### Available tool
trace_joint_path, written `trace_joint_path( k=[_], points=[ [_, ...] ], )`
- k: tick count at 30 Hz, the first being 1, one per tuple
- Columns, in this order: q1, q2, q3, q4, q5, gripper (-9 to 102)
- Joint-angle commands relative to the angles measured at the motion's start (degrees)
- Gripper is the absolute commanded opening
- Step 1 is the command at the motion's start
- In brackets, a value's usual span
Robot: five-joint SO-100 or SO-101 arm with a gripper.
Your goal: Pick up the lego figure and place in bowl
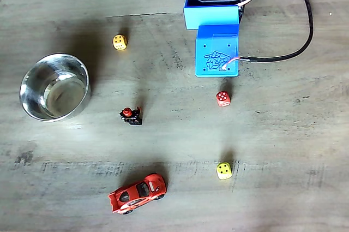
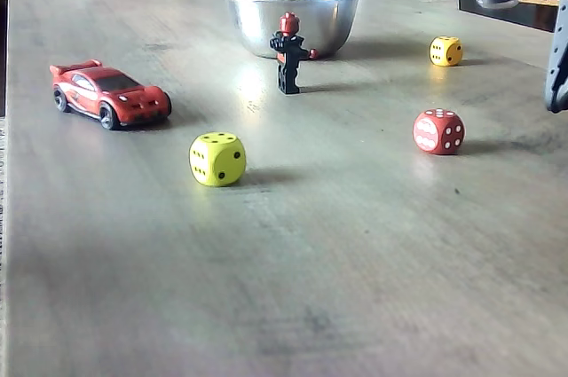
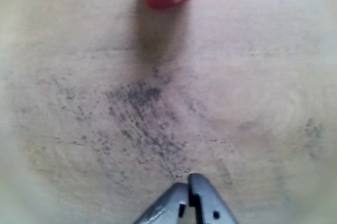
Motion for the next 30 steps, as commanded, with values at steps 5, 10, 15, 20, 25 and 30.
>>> trace_joint_path(
  k=[5,10,15,20,25,30],
  points=[
    [0.44,0.18,-0.35,-8.70,-0.26,-1],
    [0.53,0.09,-0.44,-16.26,-0.26,-1],
    [0.70,-0.62,-0.70,-22.76,-0.26,-1],
    [2.90,-7.73,-0.97,-31.20,-0.26,-1],
    [4.39,-16.17,-4.48,-40.96,-0.26,-1],
    [6.94,-25.05,-8.96,-47.29,-0.26,-1]
  ],
)
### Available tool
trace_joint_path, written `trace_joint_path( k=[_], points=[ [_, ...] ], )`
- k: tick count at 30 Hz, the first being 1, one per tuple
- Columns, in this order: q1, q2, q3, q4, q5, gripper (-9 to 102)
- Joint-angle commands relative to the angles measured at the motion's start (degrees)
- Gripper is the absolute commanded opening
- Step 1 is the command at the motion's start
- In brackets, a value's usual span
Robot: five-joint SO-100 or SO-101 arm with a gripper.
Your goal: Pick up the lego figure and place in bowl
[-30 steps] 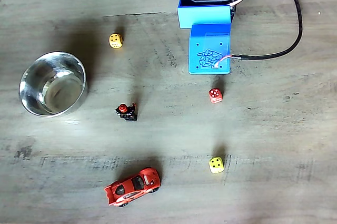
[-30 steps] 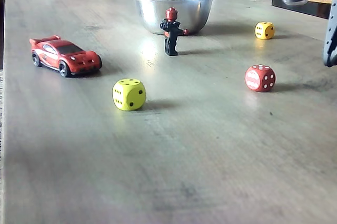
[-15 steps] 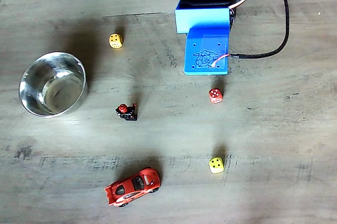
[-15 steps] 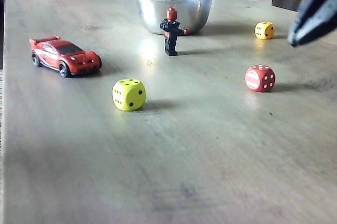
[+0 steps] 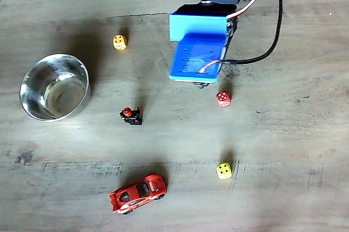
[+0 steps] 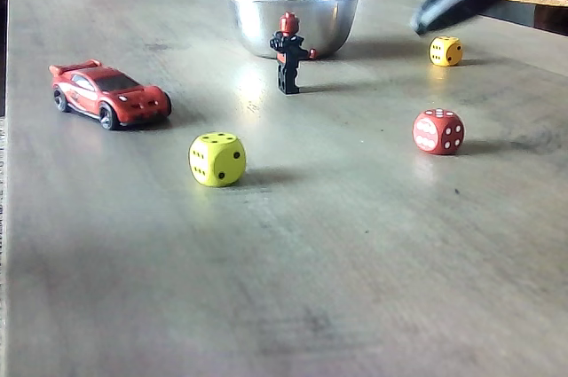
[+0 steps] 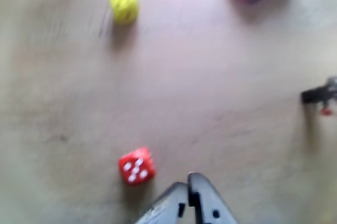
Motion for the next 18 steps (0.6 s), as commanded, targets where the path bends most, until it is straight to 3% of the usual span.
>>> trace_joint_path(
  k=[1,18],
  points=[
    [1.49,-5.36,-5.89,-3.96,-0.09,-1],
    [9.32,-30.67,-27.42,-6.42,-0.09,-1]
  ],
)
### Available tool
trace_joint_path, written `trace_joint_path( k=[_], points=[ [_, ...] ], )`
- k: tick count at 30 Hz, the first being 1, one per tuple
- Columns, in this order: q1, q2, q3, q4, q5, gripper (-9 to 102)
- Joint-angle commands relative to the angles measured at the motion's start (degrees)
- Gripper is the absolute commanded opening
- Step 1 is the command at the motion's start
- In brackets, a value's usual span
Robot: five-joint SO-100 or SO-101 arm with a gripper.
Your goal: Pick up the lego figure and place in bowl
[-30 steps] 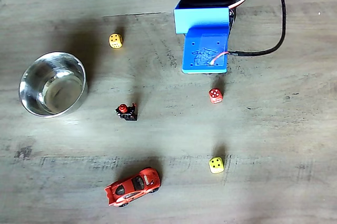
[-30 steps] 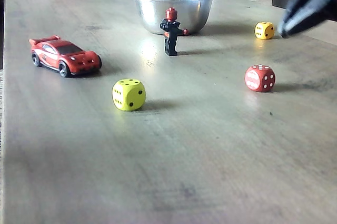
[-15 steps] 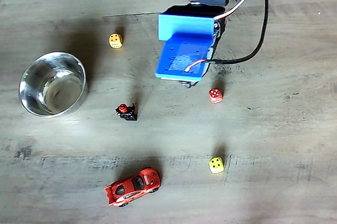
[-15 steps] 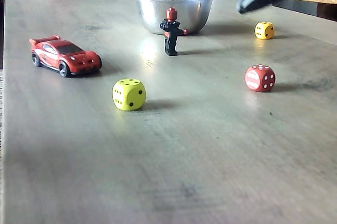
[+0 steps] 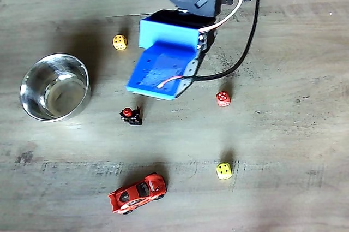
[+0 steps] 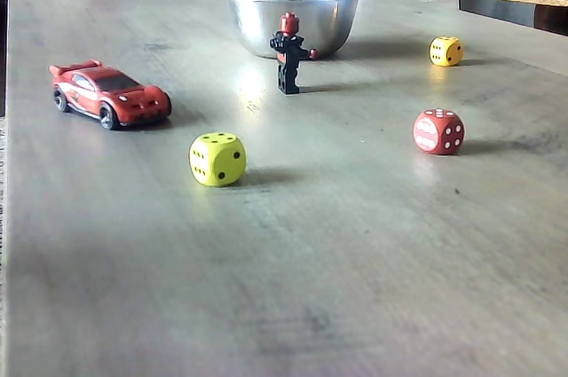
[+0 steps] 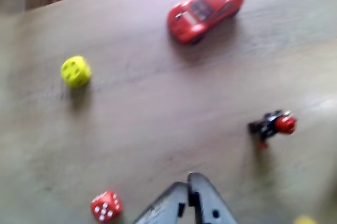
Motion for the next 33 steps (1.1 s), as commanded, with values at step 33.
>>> trace_joint_path(
  k=[33],
  points=[
    [14.33,-32.70,-34.28,-0.44,0.53,-1]
  ],
)
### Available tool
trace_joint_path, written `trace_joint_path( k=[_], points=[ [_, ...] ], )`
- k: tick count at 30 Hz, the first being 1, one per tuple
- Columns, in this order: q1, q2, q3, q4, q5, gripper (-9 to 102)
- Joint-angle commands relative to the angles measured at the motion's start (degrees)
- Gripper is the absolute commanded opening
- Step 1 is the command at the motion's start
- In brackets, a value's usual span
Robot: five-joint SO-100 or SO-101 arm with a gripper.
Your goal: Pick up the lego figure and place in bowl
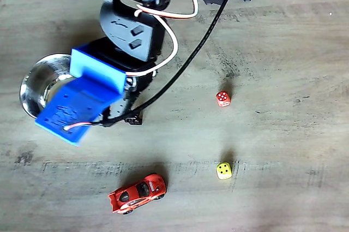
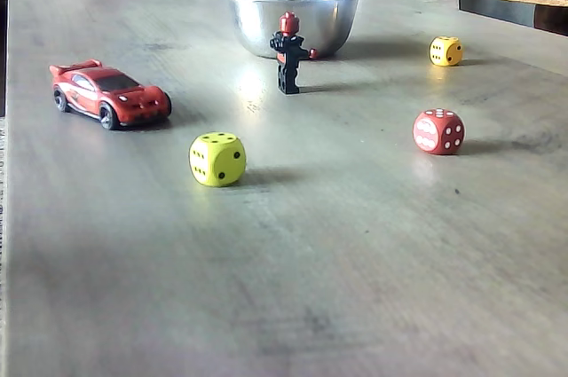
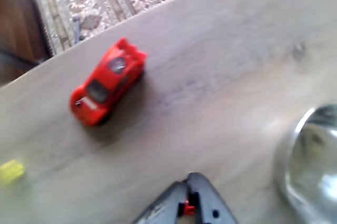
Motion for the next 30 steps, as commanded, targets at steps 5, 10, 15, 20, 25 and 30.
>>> trace_joint_path(
  k=[5,10,15,20,25,30],
  points=[
    [2.11,0.26,-3.69,-0.44,0.62,-1],
    [2.02,0.26,-2.90,-0.35,0.62,-1],
    [1.67,0.26,-2.90,-0.35,0.62,-1],
    [1.41,0.53,-2.90,-0.26,0.70,-1],
    [1.41,0.79,-2.90,0.09,0.70,-1],
    [1.32,1.23,-3.87,7.47,0.70,-1]
  ],
)
